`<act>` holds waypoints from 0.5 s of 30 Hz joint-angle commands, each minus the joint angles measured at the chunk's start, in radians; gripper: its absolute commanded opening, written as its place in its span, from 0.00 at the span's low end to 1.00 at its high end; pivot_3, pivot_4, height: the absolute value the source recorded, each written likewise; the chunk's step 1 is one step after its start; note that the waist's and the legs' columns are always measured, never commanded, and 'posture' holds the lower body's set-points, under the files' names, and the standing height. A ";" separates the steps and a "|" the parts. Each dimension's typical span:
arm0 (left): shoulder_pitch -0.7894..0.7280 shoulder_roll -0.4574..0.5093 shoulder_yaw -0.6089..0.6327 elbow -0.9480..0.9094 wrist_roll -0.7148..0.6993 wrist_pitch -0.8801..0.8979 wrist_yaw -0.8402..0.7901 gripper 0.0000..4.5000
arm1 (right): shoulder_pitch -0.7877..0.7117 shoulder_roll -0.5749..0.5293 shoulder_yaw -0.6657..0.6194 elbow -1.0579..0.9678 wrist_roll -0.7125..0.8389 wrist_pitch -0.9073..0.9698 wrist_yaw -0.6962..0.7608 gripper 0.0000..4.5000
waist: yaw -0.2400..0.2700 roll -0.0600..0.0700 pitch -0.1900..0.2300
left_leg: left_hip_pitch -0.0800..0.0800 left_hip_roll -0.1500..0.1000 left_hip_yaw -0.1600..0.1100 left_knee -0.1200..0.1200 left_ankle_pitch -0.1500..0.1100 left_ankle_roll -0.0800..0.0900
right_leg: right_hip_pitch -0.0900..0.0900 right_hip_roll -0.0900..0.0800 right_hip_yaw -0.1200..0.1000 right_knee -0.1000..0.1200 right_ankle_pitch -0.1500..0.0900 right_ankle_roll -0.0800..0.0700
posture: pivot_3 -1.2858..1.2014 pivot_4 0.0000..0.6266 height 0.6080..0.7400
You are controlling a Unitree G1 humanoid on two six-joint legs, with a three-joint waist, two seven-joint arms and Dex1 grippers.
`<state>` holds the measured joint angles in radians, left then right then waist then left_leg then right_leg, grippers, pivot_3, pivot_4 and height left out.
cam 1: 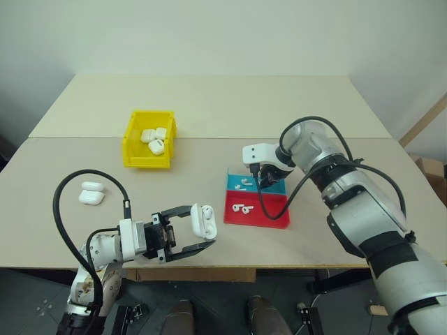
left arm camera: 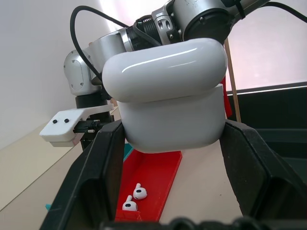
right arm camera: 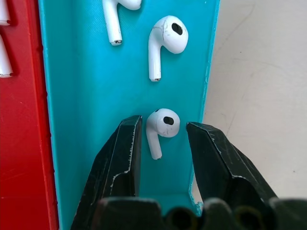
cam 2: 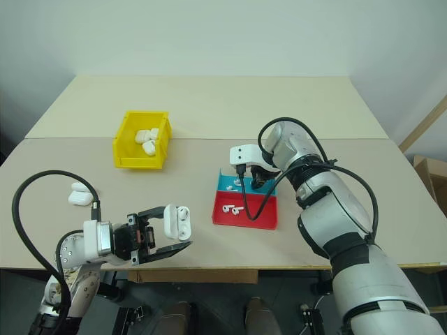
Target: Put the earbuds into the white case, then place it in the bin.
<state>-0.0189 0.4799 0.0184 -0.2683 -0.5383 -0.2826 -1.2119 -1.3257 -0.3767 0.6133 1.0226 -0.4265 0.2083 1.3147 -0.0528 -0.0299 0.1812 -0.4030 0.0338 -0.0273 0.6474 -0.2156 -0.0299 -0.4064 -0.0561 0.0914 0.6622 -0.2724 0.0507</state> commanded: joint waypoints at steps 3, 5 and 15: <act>-0.005 0.007 0.007 -0.014 -0.005 -0.016 0.007 0.60 | -0.013 -0.007 -0.015 -0.011 -0.015 -0.024 -0.002 0.42 | -0.004 0.000 0.000 | 0.000 0.000 0.000 0.000 0.000 0.000 | 0.000 0.000 0.000 0.000 0.000 0.000 | 0.52 0.24 1.00; -0.009 0.006 0.006 -0.011 -0.003 -0.019 0.007 0.60 | -0.013 -0.006 -0.020 -0.012 -0.011 -0.023 0.000 0.42 | -0.006 0.000 0.000 | 0.000 0.000 0.000 0.000 0.000 0.000 | 0.000 0.000 0.000 0.000 0.000 0.000 | 0.52 0.24 1.00; -0.017 0.005 0.002 -0.002 -0.001 -0.021 0.003 0.60 | -0.008 -0.010 -0.025 -0.032 -0.006 -0.034 0.009 0.34 | -0.015 0.000 0.000 | 0.000 0.000 0.000 0.000 0.000 0.000 | 0.000 0.000 0.000 0.000 0.000 0.000 | 0.52 0.24 1.00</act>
<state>-0.0278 0.4802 0.0183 -0.2583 -0.5370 -0.2839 -1.2107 -1.3243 -0.3773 0.6097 1.0184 -0.4296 0.1939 1.3192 -0.0679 -0.0300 0.1812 -0.4030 0.0338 -0.0276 0.6473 -0.2156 -0.0299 -0.4064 -0.0561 0.0914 0.6624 -0.2724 0.0507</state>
